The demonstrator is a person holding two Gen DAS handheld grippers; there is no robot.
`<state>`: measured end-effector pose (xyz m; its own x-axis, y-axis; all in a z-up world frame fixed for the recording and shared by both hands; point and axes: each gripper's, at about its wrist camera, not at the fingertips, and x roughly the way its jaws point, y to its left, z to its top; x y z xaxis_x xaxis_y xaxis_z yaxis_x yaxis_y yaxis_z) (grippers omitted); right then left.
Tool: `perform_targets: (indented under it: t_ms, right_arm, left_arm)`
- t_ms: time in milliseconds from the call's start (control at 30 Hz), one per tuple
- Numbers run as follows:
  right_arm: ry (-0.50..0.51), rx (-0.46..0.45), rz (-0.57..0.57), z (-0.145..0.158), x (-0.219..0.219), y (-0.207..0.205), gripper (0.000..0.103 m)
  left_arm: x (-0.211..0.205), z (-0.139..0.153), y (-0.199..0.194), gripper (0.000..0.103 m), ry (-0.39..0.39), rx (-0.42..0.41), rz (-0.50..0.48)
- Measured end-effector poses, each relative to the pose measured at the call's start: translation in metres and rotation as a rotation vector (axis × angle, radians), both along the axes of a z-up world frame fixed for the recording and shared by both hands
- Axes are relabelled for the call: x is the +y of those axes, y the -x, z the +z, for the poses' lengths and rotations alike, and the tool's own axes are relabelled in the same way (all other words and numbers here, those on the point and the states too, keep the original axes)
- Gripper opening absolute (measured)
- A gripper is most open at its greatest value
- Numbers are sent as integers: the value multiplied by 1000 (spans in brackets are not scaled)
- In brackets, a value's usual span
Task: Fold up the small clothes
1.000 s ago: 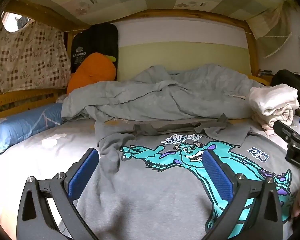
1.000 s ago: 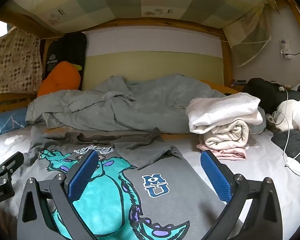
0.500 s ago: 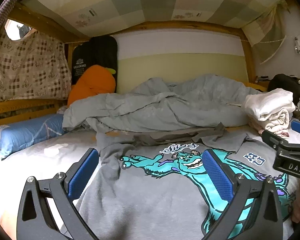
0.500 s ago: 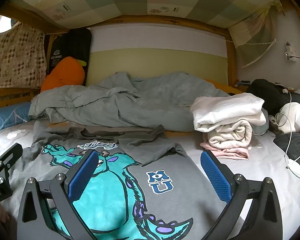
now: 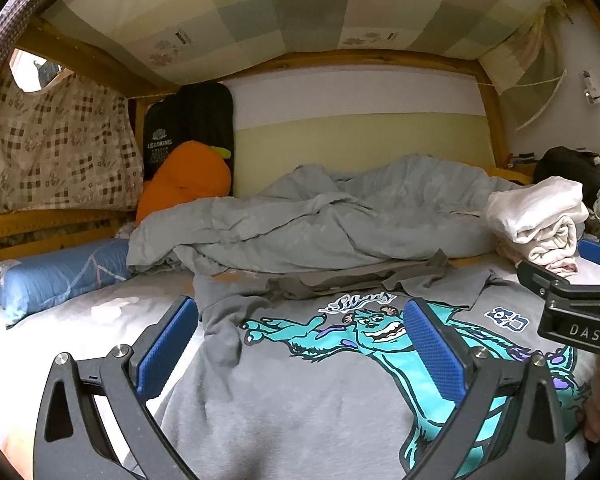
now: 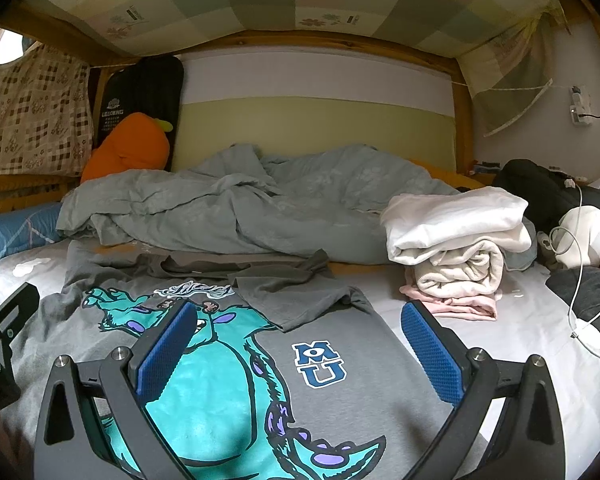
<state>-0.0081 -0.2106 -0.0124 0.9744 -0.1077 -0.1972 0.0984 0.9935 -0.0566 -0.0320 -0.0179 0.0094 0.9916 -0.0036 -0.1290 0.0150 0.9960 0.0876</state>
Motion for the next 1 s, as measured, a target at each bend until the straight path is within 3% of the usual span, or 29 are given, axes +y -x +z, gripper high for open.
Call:
perform_targets:
  t_ms: [1000]
  right_arm:
    - [-16,21,-1,-3,-1,-2,103]
  left_arm:
    - [8,-9,-12,102,18,56,28]
